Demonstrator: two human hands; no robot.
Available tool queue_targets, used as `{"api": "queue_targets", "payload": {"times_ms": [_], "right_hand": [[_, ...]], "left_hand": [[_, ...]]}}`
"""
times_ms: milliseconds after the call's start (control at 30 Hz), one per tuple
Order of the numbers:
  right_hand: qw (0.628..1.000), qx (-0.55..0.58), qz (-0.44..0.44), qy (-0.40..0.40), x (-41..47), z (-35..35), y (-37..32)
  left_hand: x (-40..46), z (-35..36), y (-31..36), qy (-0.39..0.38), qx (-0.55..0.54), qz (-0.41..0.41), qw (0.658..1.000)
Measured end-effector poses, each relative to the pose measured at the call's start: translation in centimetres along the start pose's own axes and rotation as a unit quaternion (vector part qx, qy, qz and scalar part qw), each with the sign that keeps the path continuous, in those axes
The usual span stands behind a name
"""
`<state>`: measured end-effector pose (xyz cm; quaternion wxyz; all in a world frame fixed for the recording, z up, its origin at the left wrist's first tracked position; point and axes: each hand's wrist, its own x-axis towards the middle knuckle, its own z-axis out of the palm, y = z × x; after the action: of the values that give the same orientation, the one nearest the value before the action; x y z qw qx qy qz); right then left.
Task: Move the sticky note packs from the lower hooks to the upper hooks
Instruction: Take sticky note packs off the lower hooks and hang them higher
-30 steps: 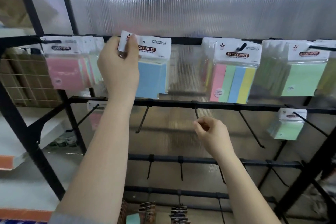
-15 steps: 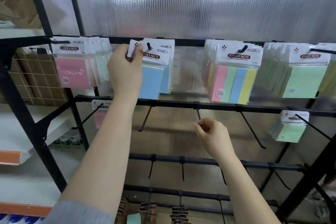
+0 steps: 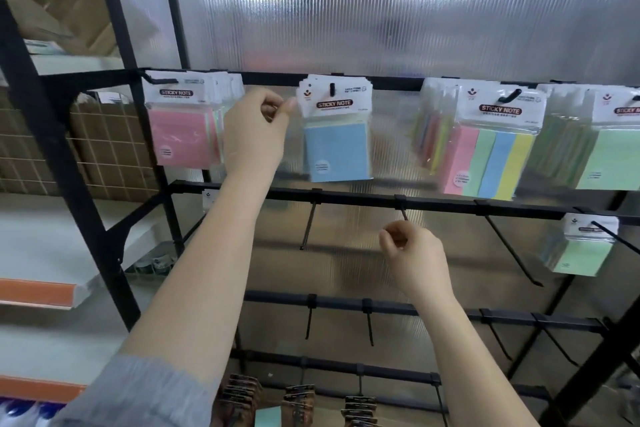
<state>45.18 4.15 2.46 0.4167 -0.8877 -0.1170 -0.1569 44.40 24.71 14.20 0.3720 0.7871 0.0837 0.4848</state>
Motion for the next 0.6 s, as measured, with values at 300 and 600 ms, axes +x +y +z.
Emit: {"api": "queue_targets", "payload": {"times_ms": [300, 600], "right_hand": [[0.998, 0.049, 0.002, 0.046, -2.3, 5.1, -5.4], [0.995, 0.096, -0.038, -0.007, -4.1, 12.4, -11.5]], "left_hand": [[-2.9, -8.8, -5.6, -0.015, 0.026, -0.026, 0.999], [-5.8, -14.9, -12.0, -0.014, 0.091, -0.131, 0.987]]}}
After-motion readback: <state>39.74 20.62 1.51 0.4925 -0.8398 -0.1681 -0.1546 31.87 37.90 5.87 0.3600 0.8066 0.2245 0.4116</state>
